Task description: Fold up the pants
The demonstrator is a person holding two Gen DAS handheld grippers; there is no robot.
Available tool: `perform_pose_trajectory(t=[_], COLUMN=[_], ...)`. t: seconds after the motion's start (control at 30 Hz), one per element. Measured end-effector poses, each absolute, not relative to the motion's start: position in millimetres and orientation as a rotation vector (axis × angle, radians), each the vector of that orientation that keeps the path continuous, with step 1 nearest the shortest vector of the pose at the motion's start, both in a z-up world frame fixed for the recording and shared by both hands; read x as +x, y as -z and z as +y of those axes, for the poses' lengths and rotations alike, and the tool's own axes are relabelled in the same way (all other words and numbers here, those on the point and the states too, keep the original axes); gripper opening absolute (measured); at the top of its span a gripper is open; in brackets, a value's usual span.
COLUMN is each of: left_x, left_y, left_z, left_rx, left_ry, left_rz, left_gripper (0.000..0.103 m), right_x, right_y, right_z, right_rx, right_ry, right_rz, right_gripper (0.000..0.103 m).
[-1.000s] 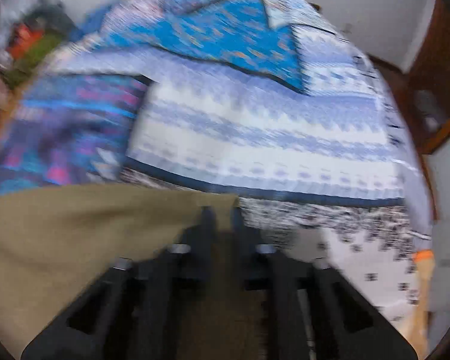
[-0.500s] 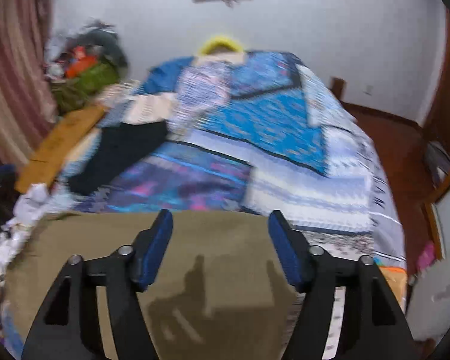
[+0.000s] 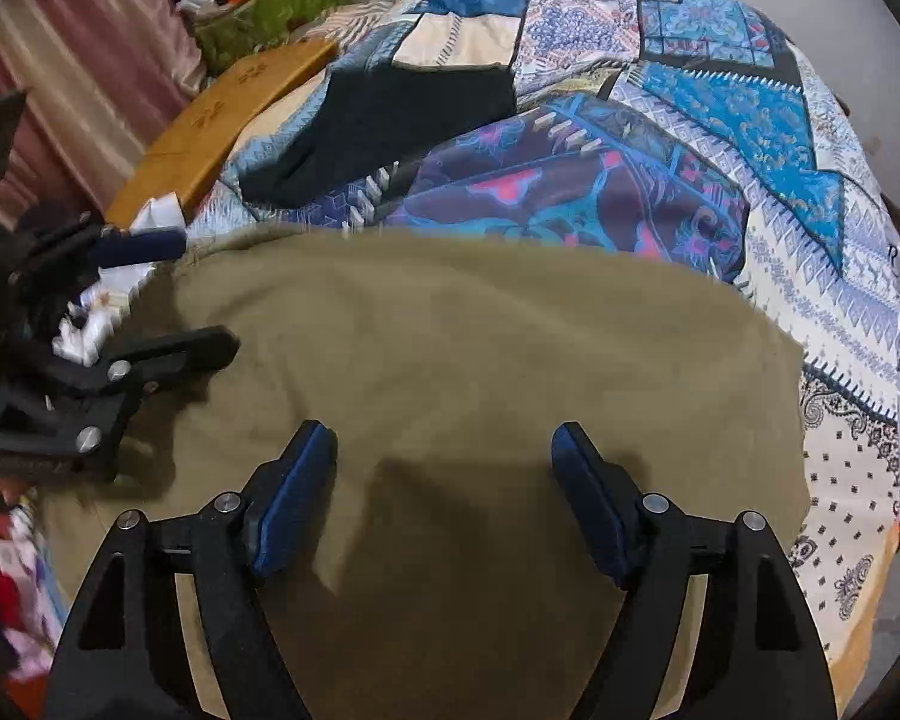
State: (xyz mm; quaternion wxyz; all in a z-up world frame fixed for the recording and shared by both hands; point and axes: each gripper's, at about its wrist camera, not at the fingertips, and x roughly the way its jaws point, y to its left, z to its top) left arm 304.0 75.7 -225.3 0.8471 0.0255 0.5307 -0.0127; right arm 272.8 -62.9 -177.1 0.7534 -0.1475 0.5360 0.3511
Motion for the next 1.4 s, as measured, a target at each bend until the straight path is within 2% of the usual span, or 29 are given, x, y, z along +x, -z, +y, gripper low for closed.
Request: perform_pose_trajectory(t=[0.07,0.37,0.53,0.9,1.13,1.4], left_x=[294.7,257.8,237.3,192.7,167.9,147.5], left_y=[225.7,215.5,217.7,214.1,197.3,187.1], left_z=[72.4,63.8,59.8,71.7,77.8,90.8], left_rx=[0.081,0.109,0.14,0.013,-0.041,-0.18], left_ry=[0.016,0.014,0.018,0.009,-0.022,-0.04], left_rz=[1.097,1.062,1.053,1.044,1.008,0.998], left_gripper=[0.087,0.088,0.093,0.094,0.094,0.094], right_x=[261.8,233.2,202.8,155.3,144.5,140.7], right_y=[172.9,163.2,159.5,162.4,147.6,119.0], right_z=[-70.6,-111.1,-136.0,-185.0,-188.1,-151.6], right_rx=[-0.344,-0.277,-0.241,-0.066,-0.043,-0.075], right_ry=[-0.754,-0.669,-0.61,-0.513,-0.498,-0.566], right_rz=[1.141,1.126,1.08,1.041,1.022,0.889], right_gripper=[0.08,0.081,0.082,0.088,0.088,0.088])
